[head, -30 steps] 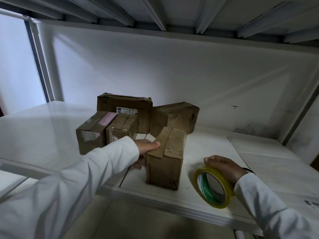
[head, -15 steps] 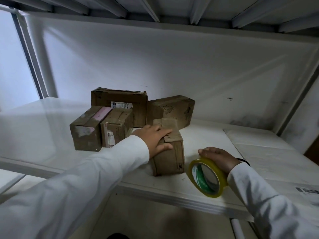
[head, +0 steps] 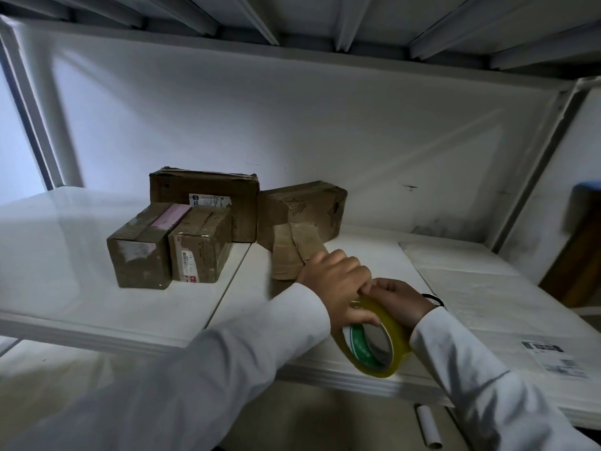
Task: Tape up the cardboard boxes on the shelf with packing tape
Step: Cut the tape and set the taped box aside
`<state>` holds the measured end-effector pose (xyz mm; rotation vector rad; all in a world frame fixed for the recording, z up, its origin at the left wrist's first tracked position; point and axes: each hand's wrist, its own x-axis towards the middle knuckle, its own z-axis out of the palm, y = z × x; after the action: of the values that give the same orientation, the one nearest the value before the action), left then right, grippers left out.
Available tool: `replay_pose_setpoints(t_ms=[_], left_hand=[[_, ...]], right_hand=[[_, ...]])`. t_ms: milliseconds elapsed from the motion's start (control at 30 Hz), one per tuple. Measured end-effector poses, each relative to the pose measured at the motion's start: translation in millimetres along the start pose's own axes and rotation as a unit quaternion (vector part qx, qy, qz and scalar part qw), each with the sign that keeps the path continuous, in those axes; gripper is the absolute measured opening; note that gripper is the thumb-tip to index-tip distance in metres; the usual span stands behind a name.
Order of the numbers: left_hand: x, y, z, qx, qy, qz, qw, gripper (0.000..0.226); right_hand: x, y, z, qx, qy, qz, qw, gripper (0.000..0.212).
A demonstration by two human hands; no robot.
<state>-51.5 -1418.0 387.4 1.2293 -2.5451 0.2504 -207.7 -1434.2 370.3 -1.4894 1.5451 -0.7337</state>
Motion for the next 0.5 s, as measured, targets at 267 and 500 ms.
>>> replay_pose_setpoints(t_ms=[267,500], left_hand=[[-1,-9,5,0.021,0.011,0.040,0.999,0.031],[-3,-18,-4,-0.323,0.084,-0.204,0.920,0.025]], right_hand=[[-10,-2,-8,-0.002,-0.017,0.022,1.000,0.015],[-17,-1,-11,0.027,-0.044,-0.044,0.998,0.023]])
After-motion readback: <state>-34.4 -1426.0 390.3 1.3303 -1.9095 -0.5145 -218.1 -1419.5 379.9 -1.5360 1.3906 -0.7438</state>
